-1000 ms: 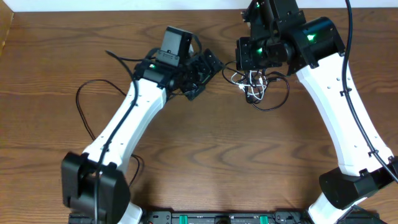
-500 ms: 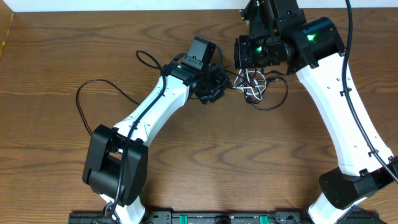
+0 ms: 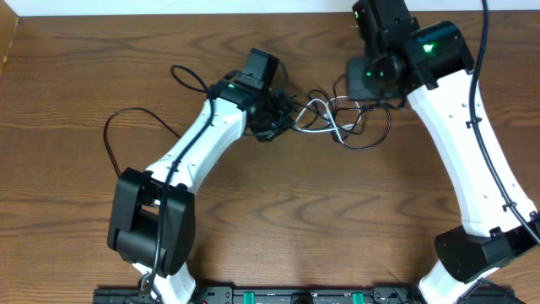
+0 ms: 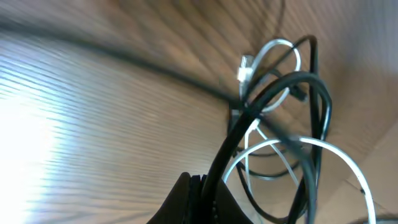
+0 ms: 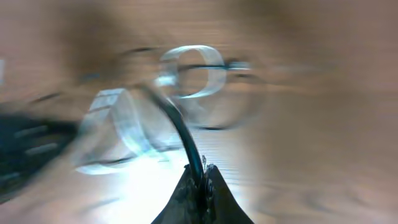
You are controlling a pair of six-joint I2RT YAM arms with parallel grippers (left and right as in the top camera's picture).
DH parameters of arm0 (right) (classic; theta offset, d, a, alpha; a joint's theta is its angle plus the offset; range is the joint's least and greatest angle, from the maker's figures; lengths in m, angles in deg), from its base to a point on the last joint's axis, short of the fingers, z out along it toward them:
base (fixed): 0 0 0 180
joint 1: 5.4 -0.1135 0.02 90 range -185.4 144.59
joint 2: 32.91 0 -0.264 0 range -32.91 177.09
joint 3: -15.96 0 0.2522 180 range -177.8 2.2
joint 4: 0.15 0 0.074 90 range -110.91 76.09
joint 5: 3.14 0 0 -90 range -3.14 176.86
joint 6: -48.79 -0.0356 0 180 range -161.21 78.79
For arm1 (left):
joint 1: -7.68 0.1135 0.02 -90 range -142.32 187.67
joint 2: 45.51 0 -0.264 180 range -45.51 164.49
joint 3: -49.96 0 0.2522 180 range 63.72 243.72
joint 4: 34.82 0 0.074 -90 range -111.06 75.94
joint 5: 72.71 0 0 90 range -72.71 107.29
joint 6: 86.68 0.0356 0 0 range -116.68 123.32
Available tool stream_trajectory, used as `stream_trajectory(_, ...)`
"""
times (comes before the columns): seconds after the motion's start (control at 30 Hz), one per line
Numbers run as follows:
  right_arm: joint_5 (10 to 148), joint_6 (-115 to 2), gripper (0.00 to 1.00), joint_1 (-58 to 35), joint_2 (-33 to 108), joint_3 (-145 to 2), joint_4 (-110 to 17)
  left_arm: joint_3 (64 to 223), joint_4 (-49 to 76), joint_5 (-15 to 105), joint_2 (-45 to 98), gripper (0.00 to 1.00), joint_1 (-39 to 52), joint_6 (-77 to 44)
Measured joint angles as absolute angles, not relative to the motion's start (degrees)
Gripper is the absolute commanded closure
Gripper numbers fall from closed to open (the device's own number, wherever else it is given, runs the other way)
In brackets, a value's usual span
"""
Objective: Untangle cables
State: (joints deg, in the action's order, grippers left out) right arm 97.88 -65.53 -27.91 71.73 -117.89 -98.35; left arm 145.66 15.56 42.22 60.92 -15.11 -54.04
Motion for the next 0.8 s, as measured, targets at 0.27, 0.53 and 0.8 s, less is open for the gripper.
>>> stream_trajectory(0.27,109.2,-72.28,0.85,-20.63,71.73,-117.57,-101.06,145.52,16.24,42.2,50.45,0.92,-10.3,-48.84)
stream_trajectory(0.53,92.53,-69.2,0.01,-15.78,71.73,-117.24,-98.59,145.52,16.24,40.93,35.24,0.92,-9.08,-46.13)
stream_trajectory(0.8,76.53,-61.31,0.01,-19.84,71.73,-117.22,-96.14,145.46,11.26,46.09,33.4,0.93,-9.01,-46.15)
